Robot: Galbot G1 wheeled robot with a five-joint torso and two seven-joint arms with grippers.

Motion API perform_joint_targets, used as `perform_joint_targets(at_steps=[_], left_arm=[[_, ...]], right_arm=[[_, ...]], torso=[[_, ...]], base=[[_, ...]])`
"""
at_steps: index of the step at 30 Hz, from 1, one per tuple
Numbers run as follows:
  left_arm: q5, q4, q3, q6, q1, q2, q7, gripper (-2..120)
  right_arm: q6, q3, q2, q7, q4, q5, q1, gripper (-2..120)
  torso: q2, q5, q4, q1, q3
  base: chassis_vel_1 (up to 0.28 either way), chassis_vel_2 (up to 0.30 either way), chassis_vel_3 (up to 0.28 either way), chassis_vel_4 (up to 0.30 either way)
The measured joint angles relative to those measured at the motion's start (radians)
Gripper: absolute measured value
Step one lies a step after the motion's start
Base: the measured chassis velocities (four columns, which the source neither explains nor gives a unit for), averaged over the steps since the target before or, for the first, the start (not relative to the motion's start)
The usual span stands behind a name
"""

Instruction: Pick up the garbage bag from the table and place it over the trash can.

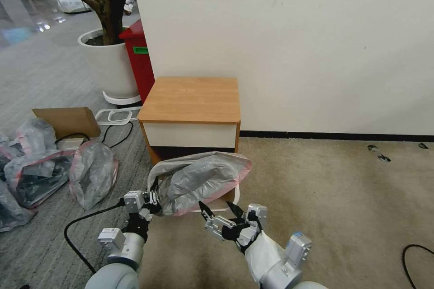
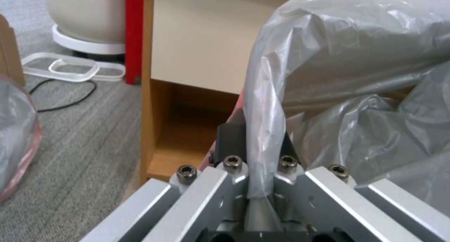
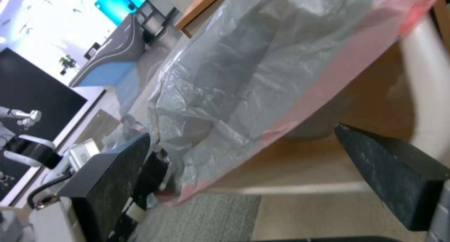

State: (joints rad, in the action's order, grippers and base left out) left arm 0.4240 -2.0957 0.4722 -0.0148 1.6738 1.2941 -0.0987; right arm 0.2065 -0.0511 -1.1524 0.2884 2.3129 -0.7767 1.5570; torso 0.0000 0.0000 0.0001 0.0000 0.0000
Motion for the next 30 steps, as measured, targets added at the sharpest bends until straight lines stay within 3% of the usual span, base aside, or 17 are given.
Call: perform_joint_targets(at_steps=[13, 18, 20, 22, 30], left_arm=[[-0.017, -0.009, -0.012, -0.013, 0.023, 0.014, 0.009, 0], [-0.017, -0.012, -0.008, -0.014, 0.025, 0.014, 0.01, 0], [-0.016, -0.015, -0.003, -0.014, 0.026, 0.013, 0.01, 0], [-0.016, -0.016, -0.002, -0.014, 0.026, 0.013, 0.01, 0], [-0.017, -0.016, -0.007, -0.018, 0.038, 0.002, 0.014, 0]], right_arm=[[-0.016, -0.003, -0.056, -0.015, -0.081, -0.013, -0.052, 96], [-0.027, -0.005, -0.065, -0.027, -0.094, -0.002, -0.057, 82], [-0.031, -0.004, -0.065, -0.032, -0.098, 0.006, -0.056, 70], [-0.033, -0.004, -0.066, -0.033, -0.099, 0.009, -0.057, 68], [-0.044, -0.004, -0.071, -0.041, -0.11, 0.034, -0.061, 36]], torso=[[0.0, 0.0, 0.0, 0.0, 0.0], [0.0, 0.0, 0.0, 0.0, 0.0], [0.0, 0.0, 0.0, 0.0, 0.0], [0.0, 0.0, 0.0, 0.0, 0.0], [0.0, 0.0, 0.0, 0.0, 0.0]], base=[[0.0, 0.0, 0.0, 0.0], [0.0, 0.0, 0.0, 0.0], [0.0, 0.0, 0.0, 0.0], [0.0, 0.0, 0.0, 0.0], [0.0, 0.0, 0.0, 0.0]])
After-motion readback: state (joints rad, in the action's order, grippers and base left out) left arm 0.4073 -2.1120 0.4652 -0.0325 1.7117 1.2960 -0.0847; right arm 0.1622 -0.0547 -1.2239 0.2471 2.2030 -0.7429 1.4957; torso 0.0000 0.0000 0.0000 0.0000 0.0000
